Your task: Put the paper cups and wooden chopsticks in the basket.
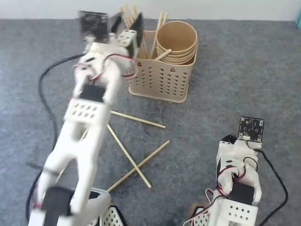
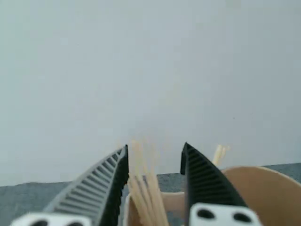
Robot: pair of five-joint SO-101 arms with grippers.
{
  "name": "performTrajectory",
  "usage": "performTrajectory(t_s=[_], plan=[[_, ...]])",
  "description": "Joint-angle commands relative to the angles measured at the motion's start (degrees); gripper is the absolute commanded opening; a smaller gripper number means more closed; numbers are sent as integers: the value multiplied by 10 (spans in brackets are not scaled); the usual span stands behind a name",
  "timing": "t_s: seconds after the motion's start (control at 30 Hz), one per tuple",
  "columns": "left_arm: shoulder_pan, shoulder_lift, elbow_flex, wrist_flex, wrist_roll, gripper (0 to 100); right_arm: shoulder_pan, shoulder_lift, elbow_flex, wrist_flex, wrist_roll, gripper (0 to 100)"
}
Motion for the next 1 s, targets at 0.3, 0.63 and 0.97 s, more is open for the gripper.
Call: performTrajectory(t_s=[0.3,0.63,0.97], plan=[[-157,-268,157,320,49,173,-5,-7,-10,4,11,8],[-171,-265,295,329,126,173,-5,-7,-11,14,11,8],[-90,-22,261,296,172,173,-32,-7,-14,36,11,8]])
